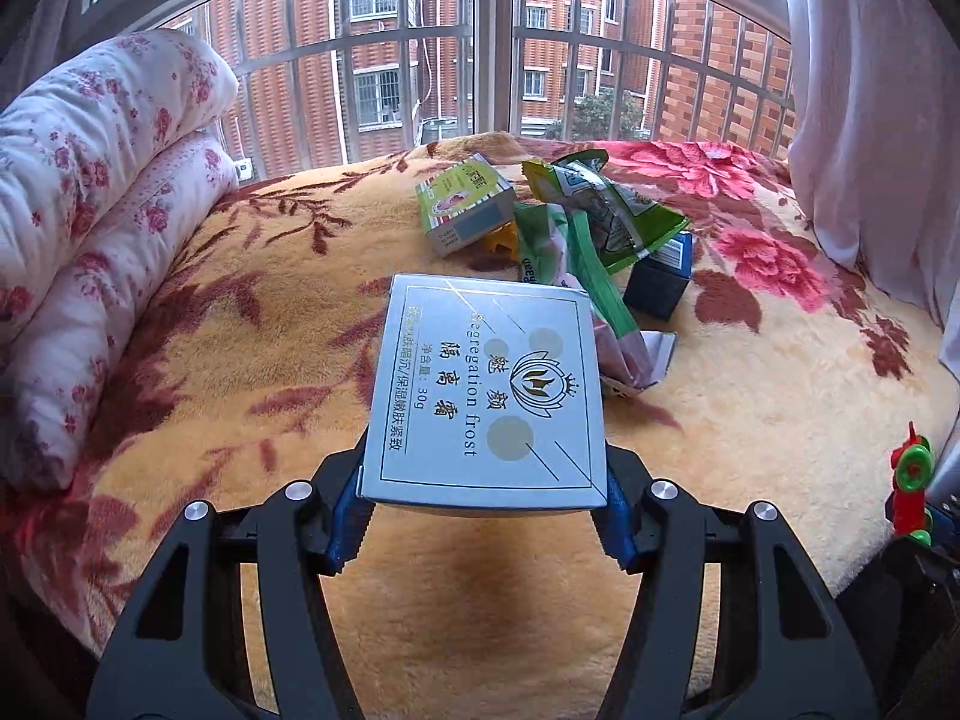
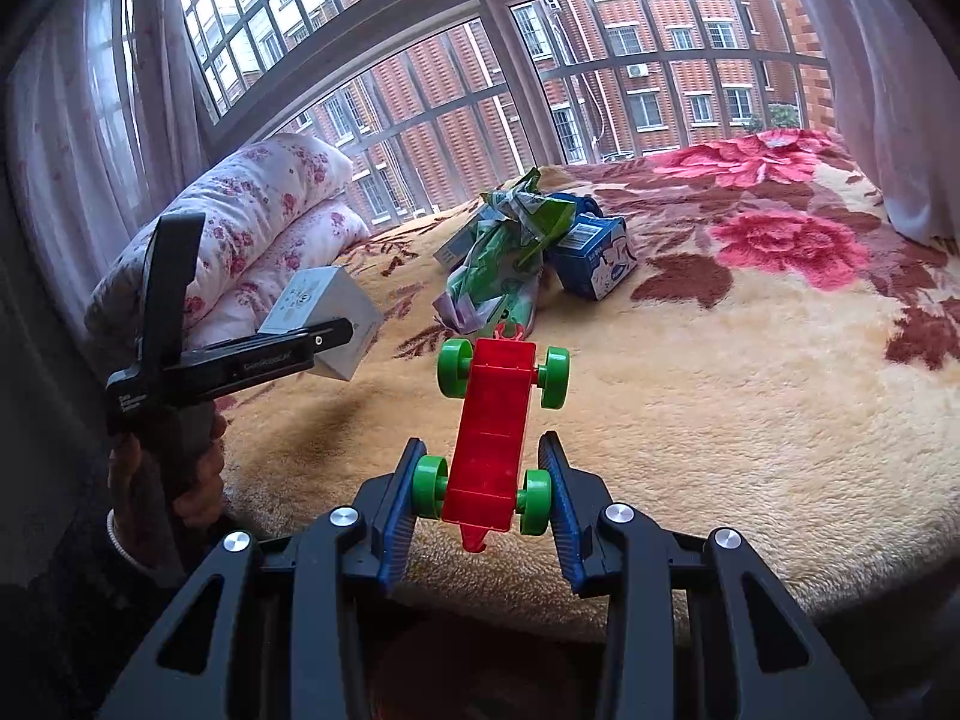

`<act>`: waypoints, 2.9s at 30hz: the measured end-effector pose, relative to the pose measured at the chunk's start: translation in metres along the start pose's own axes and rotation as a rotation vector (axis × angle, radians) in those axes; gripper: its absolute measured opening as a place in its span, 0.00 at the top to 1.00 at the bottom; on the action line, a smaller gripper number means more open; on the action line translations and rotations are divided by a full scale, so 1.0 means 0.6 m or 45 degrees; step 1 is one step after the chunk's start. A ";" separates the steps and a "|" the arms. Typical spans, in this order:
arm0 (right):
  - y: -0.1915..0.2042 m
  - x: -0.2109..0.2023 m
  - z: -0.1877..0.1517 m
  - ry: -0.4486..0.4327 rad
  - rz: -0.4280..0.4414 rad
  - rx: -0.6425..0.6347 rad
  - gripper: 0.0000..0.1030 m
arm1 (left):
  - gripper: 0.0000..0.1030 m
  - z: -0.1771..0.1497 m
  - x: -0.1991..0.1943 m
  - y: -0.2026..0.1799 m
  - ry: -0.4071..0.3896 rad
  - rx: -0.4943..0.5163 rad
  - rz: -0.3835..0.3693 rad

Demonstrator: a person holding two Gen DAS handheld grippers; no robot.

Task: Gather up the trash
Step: 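Grasp the white cosmetic box with the left gripper while the right gripper holds the toy car, then lower the toy car and white box into the orange bucket and open both grippers, then grasp the green-and-white snack bag with the right gripper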

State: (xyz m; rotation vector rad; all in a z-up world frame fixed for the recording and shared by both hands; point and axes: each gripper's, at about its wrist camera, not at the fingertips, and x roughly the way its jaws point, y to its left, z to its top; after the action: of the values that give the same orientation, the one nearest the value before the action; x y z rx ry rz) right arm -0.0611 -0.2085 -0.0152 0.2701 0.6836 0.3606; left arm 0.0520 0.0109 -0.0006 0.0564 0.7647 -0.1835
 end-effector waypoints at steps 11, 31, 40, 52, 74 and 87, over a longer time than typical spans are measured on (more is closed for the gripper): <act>0.001 -0.005 -0.005 0.010 -0.001 -0.036 0.62 | 0.43 -0.074 -0.067 -0.028 0.015 0.046 -0.069; 0.021 -0.031 -0.095 0.199 0.076 -0.177 0.62 | 0.42 -0.221 -0.103 -0.062 0.202 0.168 -0.098; 0.059 -0.014 -0.173 0.406 0.202 -0.328 0.62 | 0.42 -0.300 -0.073 -0.088 0.385 0.252 -0.150; 0.068 0.060 -0.246 0.668 0.190 -0.364 0.63 | 0.42 -0.373 0.011 -0.076 0.713 0.155 -0.190; 0.043 0.089 -0.248 0.708 0.117 -0.337 0.39 | 0.27 -0.377 0.049 -0.072 0.819 0.132 -0.173; 0.035 0.025 -0.066 0.421 0.215 -0.269 0.39 | 0.27 -0.323 -0.060 -0.066 0.416 0.194 -0.161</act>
State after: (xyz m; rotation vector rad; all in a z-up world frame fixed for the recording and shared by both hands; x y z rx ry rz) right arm -0.0812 -0.1784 -0.0454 0.0661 0.9421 0.6434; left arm -0.1134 0.0001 -0.1146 0.1859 1.0804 -0.3590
